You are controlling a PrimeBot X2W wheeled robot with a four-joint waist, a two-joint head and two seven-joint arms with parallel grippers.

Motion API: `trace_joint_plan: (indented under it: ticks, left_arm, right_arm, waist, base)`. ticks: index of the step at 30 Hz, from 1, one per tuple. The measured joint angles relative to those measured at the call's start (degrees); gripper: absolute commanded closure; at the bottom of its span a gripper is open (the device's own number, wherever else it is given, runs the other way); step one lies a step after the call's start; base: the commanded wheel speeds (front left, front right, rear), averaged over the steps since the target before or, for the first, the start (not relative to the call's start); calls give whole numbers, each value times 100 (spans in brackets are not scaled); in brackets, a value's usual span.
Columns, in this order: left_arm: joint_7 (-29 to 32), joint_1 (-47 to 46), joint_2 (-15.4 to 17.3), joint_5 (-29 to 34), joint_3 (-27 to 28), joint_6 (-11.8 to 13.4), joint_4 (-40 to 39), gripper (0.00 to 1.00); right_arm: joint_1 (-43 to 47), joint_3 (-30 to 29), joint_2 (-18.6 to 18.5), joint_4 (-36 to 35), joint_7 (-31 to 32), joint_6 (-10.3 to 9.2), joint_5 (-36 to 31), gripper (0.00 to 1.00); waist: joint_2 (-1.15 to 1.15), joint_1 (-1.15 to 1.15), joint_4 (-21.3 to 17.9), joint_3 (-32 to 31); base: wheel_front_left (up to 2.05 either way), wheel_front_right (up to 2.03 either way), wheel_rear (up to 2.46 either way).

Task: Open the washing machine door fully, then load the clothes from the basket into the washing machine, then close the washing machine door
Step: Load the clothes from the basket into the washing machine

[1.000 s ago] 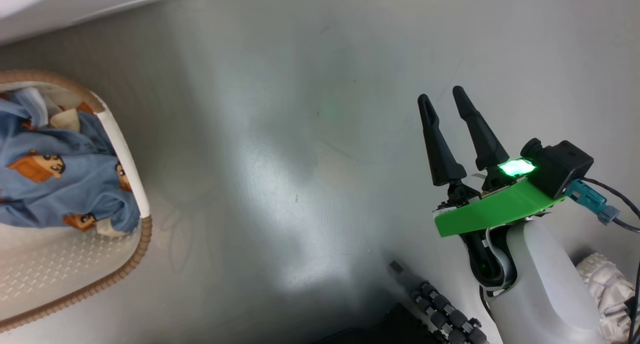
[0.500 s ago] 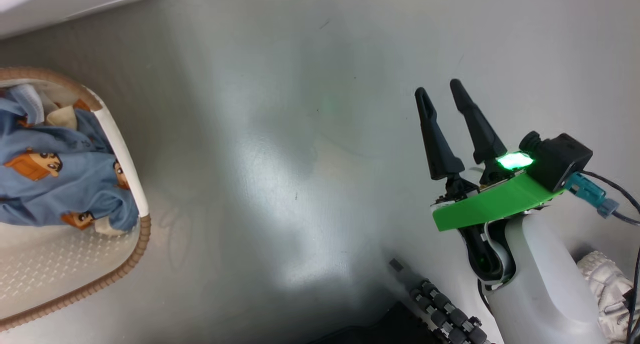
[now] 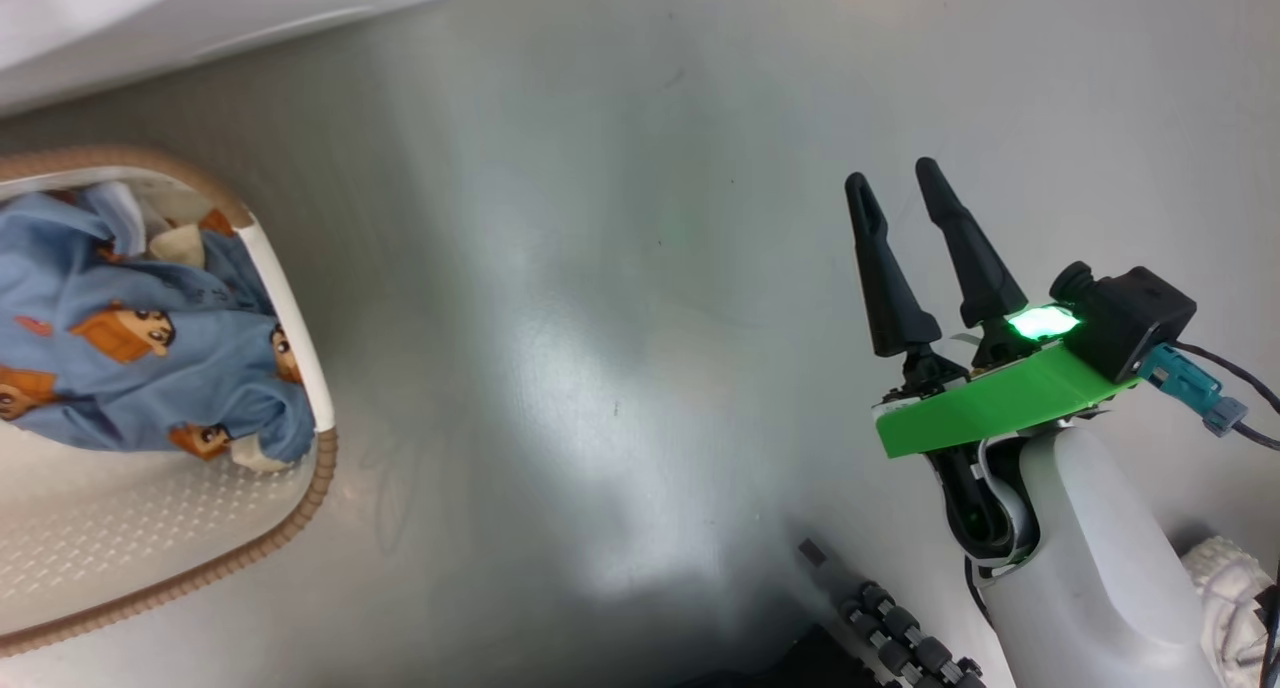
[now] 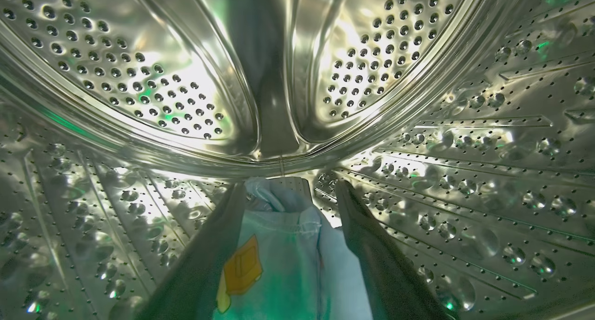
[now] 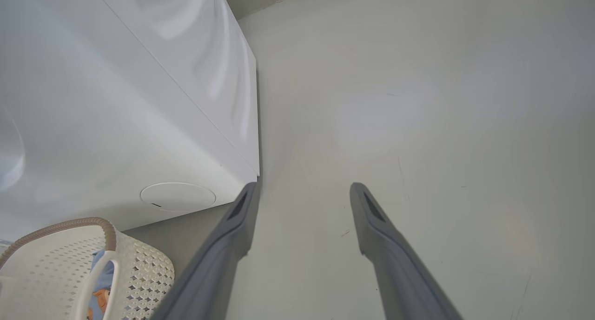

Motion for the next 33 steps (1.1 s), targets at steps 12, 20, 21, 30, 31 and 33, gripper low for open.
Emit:
trace_joint_plan:
  ticks: [12, 20, 21, 30, 31, 33]
  left_arm:
    - [-671, 1095, -406, -242, 86, 126, -138, 0]
    - [-1106, 1784, -616, -332, 107, 240, -377, 0]
    - [-1148, 1903, -639, -332, 100, 241, -414, 0]
    - [-1500, 3001, -829, -467, 108, 310, -732, 0]
    - [-1553, 3136, -848, -466, 101, 324, -787, 0]
    - [-1627, 3390, -872, -490, 101, 342, -891, 0]
  right_arm:
    - [21, -312, -8, 96, 0, 0, -343, 0]
    - [85, -366, -8, 167, 0, 0, -560, 0]
    - [112, -383, -7, 172, 0, 0, -591, 0]
    - [348, -521, -13, 266, -1, 0, -743, 0]
    - [398, -532, -14, 272, -1, 0, -749, 0]
    - [510, -566, -14, 307, 0, 0, -768, 0]
  waist:
    - [0, 0, 272, -497]
    - [0, 0, 471, -900]
    - [0, 0, 492, -958]
    - [0, 0, 665, -1555]
    - [0, 0, 684, -1626]
    - [0, 0, 723, -1774]
  base:
    - [0, 0, 0]
    - [0, 0, 0]
    - [0, 0, 0]
    - [0, 0, 0]
    - [0, 0, 0]
    - [0, 0, 0]
